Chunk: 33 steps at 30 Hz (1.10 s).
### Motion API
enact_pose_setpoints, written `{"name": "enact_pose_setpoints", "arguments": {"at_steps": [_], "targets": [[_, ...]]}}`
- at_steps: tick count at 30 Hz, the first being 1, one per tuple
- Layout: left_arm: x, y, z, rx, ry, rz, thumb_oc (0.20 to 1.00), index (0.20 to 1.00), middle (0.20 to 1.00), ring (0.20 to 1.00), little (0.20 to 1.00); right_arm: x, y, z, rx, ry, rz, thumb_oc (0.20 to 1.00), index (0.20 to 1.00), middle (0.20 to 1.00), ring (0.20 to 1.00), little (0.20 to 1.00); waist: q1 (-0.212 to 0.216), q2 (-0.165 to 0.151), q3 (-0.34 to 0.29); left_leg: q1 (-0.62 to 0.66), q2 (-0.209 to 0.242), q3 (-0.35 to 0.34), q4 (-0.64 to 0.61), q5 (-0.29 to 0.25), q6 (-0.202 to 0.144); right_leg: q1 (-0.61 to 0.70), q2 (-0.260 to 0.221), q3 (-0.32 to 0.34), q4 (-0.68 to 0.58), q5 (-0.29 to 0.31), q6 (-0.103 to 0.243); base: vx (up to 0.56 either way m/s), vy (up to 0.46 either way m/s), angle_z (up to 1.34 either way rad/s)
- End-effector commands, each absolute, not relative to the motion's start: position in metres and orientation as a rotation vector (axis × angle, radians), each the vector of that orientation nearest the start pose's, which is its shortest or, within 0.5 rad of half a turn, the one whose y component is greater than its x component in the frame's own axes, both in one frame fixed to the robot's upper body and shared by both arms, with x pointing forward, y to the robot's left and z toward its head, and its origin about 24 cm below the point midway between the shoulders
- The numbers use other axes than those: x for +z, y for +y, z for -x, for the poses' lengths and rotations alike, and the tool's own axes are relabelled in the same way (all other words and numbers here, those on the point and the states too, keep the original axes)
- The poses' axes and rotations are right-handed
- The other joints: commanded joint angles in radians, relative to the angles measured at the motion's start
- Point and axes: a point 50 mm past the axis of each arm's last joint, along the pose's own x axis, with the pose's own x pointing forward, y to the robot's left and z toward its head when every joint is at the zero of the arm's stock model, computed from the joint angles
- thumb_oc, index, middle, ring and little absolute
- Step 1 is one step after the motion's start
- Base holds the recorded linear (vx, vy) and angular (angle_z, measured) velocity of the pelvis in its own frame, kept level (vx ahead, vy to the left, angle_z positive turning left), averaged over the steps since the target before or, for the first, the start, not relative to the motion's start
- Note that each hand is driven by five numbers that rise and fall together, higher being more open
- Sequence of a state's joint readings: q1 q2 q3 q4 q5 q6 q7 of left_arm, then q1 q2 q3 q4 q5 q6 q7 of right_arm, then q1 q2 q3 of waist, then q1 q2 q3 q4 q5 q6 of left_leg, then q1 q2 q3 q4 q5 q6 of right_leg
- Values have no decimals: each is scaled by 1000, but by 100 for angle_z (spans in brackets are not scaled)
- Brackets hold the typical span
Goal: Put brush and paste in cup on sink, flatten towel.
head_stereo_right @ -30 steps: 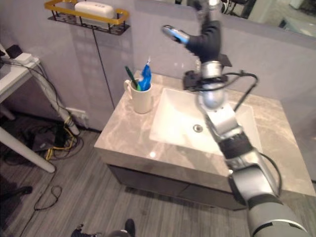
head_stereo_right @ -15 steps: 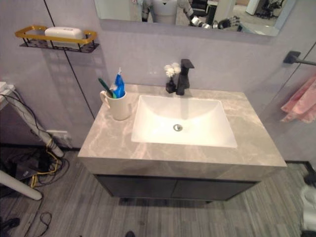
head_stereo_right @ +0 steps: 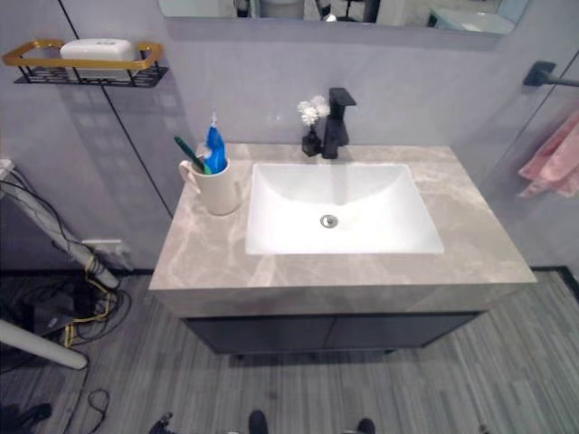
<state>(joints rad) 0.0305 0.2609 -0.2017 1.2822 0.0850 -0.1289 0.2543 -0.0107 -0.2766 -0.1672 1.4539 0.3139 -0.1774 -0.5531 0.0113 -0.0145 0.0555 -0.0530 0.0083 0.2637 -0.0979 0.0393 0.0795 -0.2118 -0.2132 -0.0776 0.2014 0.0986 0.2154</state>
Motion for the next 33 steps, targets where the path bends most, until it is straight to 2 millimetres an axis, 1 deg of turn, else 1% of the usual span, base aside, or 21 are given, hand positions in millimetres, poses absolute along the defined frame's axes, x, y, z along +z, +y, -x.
{"name": "enact_pose_setpoints", "arguments": {"at_steps": [1,3,5,6,7,8,11,13,15,17,20,21,22,23,25,27,28,30,31,32,33], "targets": [[-155,262,-69,189,1156,-522,1000,1000,1000,1000,1000,-141,-305,-63,-816,1146,246,1000,1000,1000,1000,1000,2,-21,10,51,-17,-25,11,-30,-46,94,72,-27,-137,90,-46,25,19,-13],[-155,262,-70,185,1148,-501,1000,1000,1000,1000,1000,-150,-287,-61,-565,1205,370,1000,1000,1000,1000,1000,-2,-27,18,67,-25,-27,11,-36,-48,76,100,-34,-160,93,-54,54,-12,6],[-154,261,-73,168,1128,-491,1000,1000,1000,1000,1000,-157,-267,-61,-262,1229,527,1000,1000,1000,1000,1000,-3,-29,31,85,-26,-46,11,-29,-51,75,102,-22,-158,87,-51,63,-48,19],[-154,259,-76,152,1113,-485,1000,1000,1000,1000,1000,-159,-260,-63,-161,1228,566,1000,1000,1000,1000,1000,-2,-33,32,92,-29,-55,11,-30,-50,87,109,-18,-166,86,-57,85,-88,31],[-155,253,-77,127,1103,-460,1000,1000,1000,1000,1000,-160,-255,-65,-109,1230,556,1000,1000,1000,1000,1000,6,-36,16,98,-32,-59,11,-31,-53,121,112,-25,-199,80,-59,103,-97,39],[-156,250,-75,120,1106,-449,1000,1000,1000,1000,1000,-160,-255,-65,-100,1232,567,1000,1000,1000,1000,1000,10,-33,7,104,-33,-63,11,-33,-55,135,113,-31,-212,81,-59,117,-102,27],[-158,244,-75,98,1111,-440,1000,1000,1000,1000,1000,-158,-248,-84,-58,1168,584,1000,1000,1000,1000,1000,12,-25,-9,115,-28,-76,11,-32,-65,161,120,-27,-237,76,-66,76,-90,9],[-158,239,-77,80,1100,-427,1000,1000,1000,1000,1000,-156,-242,-99,-24,1109,582,1000,1000,1000,1000,1000,18,-21,-18,124,-19,-81,13,-32,-72,180,123,-37,-241,61,-75,71,-128,11],[-158,236,-79,63,1086,-404,1000,1000,1000,1000,1000,-155,-241,-103,2,1092,589,1000,1000,1000,1000,1000,19,-15,-19,129,-13,-88,16,-31,-78,190,127,-45,-240,49,-84,62,-112,12],[-156,235,-82,35,1057,-381,1000,1000,1000,1000,1000,-153,-242,-105,50,1078,626,1000,1000,1000,1000,1000,15,-6,-18,131,-3,-92,21,-29,-86,193,131,-52,-233,34,-92,61,-120,4],[-152,236,-87,21,1024,-364,1000,1000,1000,1000,1000,-153,-246,-103,79,1087,656,1000,1000,1000,1000,1000,14,-1,-14,128,0,-95,27,-29,-89,191,131,-56,-228,29,-95,18,-71,5],[-146,242,-90,-14,980,-345,1000,1000,1000,1000,1000,-152,-255,-97,119,1113,703,1000,1000,1000,1000,1000,14,7,-9,123,5,-98,35,-30,-92,191,133,-60,-222,22,-99,7,-43,2],[-146,242,-90,-14,981,-345,1000,1000,1000,1000,1000,-152,-255,-97,120,1113,703,1000,1000,1000,1000,1000,14,7,-9,123,5,-98,35,-30,-93,191,133,-61,-222,22,-99,35,-68,1],[-139,246,-91,-64,946,-339,1000,1000,1000,1000,1000,-151,-265,-89,116,1153,718,1000,1000,1000,1000,1000,14,16,-7,123,9,-101,39,-29,-95,192,134,-64,-220,19,-102,0,0,0],[-136,249,-90,-84,936,-337,1000,1000,1000,1000,1000,-151,-269,-85,110,1173,716,1000,1000,1000,1000,1000,14,21,-7,123,10,-103,41,-29,-97,194,135,-66,-220,17,-103,37,-30,4],[-122,258,-96,-166,881,-401,1000,1000,1000,1000,1000,-149,-280,-82,92,1198,728,1000,1000,1000,1000,1000,14,31,-6,125,13,-104,41,-28,-99,196,136,-69,-218,14,-103,60,-34,8],[-91,267,-111,-390,774,-556,1000,1000,1000,1000,1000,-143,-297,-79,55,1231,743,1000,1000,1000,1000,1000,14,51,0,132,17,-108,40,-32,-103,203,138,-72,-216,8,-102,71,-13,8],[-54,281,-121,-525,710,-632,1000,1000,1000,1000,1000,-141,-305,-77,55,1261,746,1000,1000,1000,1000,1000,16,61,-7,133,17,-107,36,-27,-106,201,138,-72,-218,11,-102,42,-6,6],[-53,282,-121,-524,711,-632,1000,1000,1000,1000,1000,-141,-304,-77,56,1261,745,1000,1000,1000,1000,1000,15,60,-7,133,17,-107,36,-27,-106,201,138,-72,-218,11,-102,33,-19,7],[-27,286,-130,-581,661,-636,1000,1000,1000,1000,1000,-141,-307,-75,61,1279,741,1000,1000,1000,1000,1000,17,68,-9,140,19,-108,29,-25,-108,207,139,-72,-220,10,-101,58,-24,8],[6,288,-140,-633,589,-614,1000,1000,1000,1000,1000,-142,-308,-68,70,1318,727,1000,1000,1000,1000,1000,25,83,-17,146,20,-110,23,-21,-111,210,140,-76,-223,10,-102,73,-40,7]]}}
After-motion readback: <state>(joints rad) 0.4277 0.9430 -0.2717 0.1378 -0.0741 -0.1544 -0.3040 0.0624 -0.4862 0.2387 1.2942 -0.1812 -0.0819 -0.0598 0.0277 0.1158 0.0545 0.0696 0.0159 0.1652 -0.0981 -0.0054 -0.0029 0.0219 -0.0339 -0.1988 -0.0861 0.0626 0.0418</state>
